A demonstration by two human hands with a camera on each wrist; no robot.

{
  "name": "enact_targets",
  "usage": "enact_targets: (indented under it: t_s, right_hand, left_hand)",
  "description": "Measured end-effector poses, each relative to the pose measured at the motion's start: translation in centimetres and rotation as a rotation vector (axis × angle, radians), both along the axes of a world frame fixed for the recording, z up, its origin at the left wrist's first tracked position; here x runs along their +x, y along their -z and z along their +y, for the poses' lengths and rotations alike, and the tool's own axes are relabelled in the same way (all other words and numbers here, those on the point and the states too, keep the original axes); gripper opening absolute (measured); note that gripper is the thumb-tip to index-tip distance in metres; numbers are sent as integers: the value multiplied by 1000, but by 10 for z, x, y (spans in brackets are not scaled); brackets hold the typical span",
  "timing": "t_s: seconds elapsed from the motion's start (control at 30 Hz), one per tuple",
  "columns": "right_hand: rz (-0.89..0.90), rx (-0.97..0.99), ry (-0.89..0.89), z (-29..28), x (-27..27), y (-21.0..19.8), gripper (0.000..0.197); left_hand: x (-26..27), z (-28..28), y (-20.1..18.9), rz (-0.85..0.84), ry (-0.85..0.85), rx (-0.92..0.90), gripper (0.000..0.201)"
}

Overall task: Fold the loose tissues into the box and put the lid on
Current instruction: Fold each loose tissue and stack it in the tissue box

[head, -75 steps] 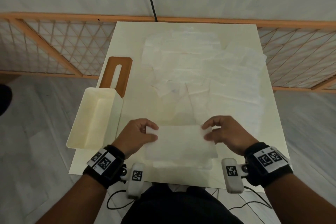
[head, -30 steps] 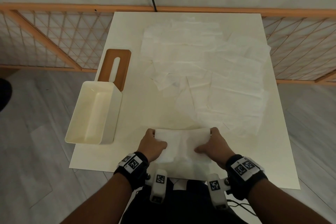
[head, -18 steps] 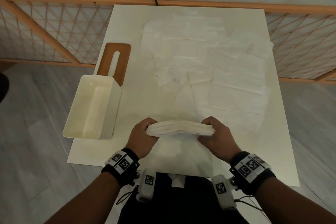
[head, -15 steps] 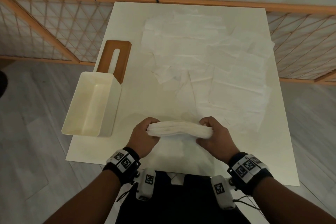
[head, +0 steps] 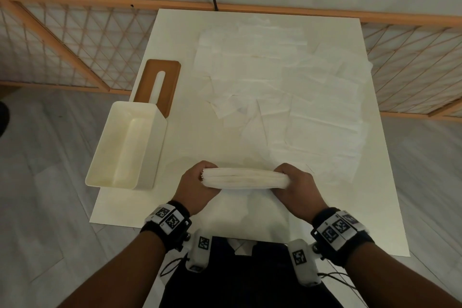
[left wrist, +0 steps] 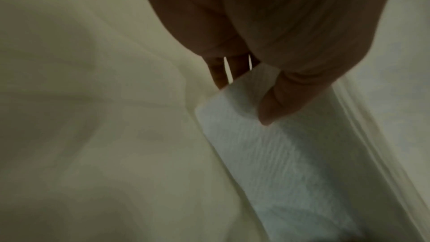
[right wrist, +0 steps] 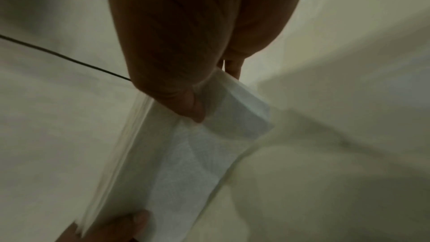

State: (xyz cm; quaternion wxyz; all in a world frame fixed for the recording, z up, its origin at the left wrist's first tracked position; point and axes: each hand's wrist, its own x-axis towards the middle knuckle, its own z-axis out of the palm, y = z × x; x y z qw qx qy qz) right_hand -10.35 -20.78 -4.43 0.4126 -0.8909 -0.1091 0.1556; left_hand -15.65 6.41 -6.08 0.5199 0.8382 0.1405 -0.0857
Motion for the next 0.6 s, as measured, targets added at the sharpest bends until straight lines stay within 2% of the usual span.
enact_targets:
  t_s: [0.07,0.13,0.27,0.37,0.43,0.5,0.6]
  right_hand:
    - [-9,45,-45,0,7,-15,31]
    - [-24,86,-103,-1,18,-37,33]
    - [10,58,-254,4,42,-93,47]
    - [150,76,-324,17,57,-135,53]
    - [199,88,-372,24,66,-153,56]
    - [221,125,-350,25,74,-164,54]
    - [248,389,-76,16,79,-164,46]
  left_hand:
    - [6,8,-24,20,63,-32,60]
    - [16,15,-57,85,212,-10,77]
    - [37,12,-116,186,437,77,78]
    - [50,-13,-134,151,563,212,71]
    - [54,-29,-136,88,550,229,56]
    - [57,-37,-136,49,447,168,48]
    - [56,-36,-138,57,196,-76,45]
